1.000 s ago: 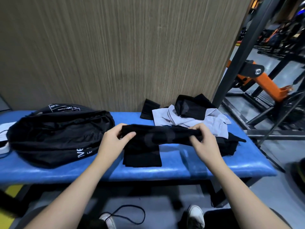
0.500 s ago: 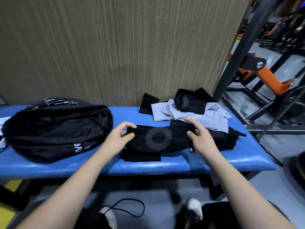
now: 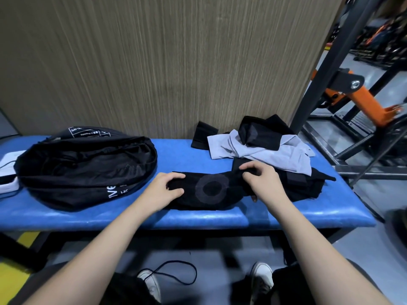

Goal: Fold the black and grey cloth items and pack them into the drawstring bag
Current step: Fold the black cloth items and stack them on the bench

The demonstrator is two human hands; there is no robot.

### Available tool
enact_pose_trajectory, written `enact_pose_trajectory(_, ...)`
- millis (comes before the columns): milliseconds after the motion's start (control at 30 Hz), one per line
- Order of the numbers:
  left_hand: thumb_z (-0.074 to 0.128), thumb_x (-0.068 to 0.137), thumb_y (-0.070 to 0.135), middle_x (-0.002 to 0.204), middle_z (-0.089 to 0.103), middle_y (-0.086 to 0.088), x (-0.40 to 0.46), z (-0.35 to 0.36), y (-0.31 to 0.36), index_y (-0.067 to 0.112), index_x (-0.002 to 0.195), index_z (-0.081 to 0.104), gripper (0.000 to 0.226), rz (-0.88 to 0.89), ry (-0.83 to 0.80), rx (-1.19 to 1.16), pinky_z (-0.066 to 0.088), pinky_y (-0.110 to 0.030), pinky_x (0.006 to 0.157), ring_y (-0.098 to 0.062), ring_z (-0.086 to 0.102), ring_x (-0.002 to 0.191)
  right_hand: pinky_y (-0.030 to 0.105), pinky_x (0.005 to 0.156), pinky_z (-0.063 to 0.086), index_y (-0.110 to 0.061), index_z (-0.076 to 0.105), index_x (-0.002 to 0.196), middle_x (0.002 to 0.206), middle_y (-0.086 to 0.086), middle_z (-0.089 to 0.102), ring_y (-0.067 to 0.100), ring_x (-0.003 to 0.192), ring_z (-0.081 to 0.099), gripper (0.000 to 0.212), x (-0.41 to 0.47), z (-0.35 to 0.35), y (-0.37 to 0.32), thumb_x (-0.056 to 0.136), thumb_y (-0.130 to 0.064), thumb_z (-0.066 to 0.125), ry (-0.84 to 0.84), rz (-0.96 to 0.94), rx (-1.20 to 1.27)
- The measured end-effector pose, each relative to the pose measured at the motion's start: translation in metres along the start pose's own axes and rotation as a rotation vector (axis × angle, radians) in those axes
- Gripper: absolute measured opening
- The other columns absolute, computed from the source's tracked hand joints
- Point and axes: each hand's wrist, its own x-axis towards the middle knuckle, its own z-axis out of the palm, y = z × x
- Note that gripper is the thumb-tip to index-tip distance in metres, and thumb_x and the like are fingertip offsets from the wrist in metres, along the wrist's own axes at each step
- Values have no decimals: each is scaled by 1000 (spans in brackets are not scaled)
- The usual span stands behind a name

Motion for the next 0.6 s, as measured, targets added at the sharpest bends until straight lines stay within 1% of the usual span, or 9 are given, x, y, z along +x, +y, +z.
enact_pose_trajectory(100, 61, 94, 12, 96, 44, 4, 0, 2, -3, 27, 119, 64, 29, -7, 17, -24, 54, -29, 60, -14, 51, 62, 29, 40, 44, -27, 70, 91, 78, 7, 67, 20, 46, 51, 23, 1, 17, -11, 85, -11, 54, -20, -35, 60)
enact_pose_trajectory(167, 55, 97, 10, 102, 48, -1, 1, 1, -6, 25, 121, 64, 30, -9, 11, -51, 59, -37, 63, -20, 56, 64, 31, 42, 46, -27, 71, 91, 81, 3, 67, 21, 52, 54, 22, 0, 33, -19, 87, -12, 55, -51, -82, 88)
enact_pose_trajectory(233, 51, 98, 8, 112, 52, -7, 3, -1, -10, 26, 122, 64, 32, -21, 5, -76, 59, -43, 69, -28, 61, 66, 35, 45, 50, -28, 72, 90, 79, -8, 64, 19, 55, 55, 22, -1, 50, -26, 88, -13, 56, -85, -135, 94)
enact_pose_trajectory(300, 50, 98, 5, 116, 53, -10, 3, -2, -12, 27, 120, 64, 34, -16, 3, -100, 59, -41, 66, -32, 62, 66, 35, 43, 53, -27, 71, 93, 76, -7, 62, 18, 51, 55, 20, -3, 68, -32, 90, -13, 57, -146, -159, 84)
enact_pose_trajectory(367, 51, 97, 3, 116, 54, -11, 2, -2, -12, 27, 119, 63, 35, -10, 2, -128, 56, -30, 57, -24, 60, 60, 31, 43, 51, -24, 71, 98, 71, -7, 60, 17, 46, 54, 19, -3, 86, -34, 92, -13, 57, -210, -180, 42)
enact_pose_trajectory(433, 52, 96, 3, 114, 57, -11, 2, -1, -12, 27, 120, 62, 34, -15, -2, -151, 52, -23, 52, -16, 58, 53, 28, 58, 52, -23, 71, 105, 75, -13, 62, 7, 50, 54, 20, -1, 102, -33, 92, -15, 59, -257, -228, -44)
enact_pose_trajectory(500, 52, 97, 4, 112, 60, -13, 3, -1, -13, 24, 120, 61, 32, -24, 0, -174, 49, -20, 50, -11, 57, 51, 25, 76, 47, -26, 68, 117, 83, -11, 65, 3, 66, 56, 27, -1, 114, -32, 92, -19, 61, -304, -305, -166)
enact_pose_trajectory(567, 49, 100, 11, 110, 64, -12, 4, -1, -14, 22, 120, 61, 26, -38, 16, -221, 51, -25, 52, -12, 59, 55, 28, 83, 46, -33, 57, 131, 85, -7, 65, 9, 80, 58, 39, -2, 122, -31, 92, -29, 62, -349, -342, -268)
enact_pose_trajectory(600, 47, 102, 15, 106, 66, -9, 3, -2, -13, 22, 122, 60, 25, -51, 30, -248, 53, -29, 54, -14, 59, 57, 30, 83, 47, -35, 52, 136, 84, -7, 65, 11, 82, 58, 45, -3, 123, -32, 93, -33, 62, -364, -340, -288)
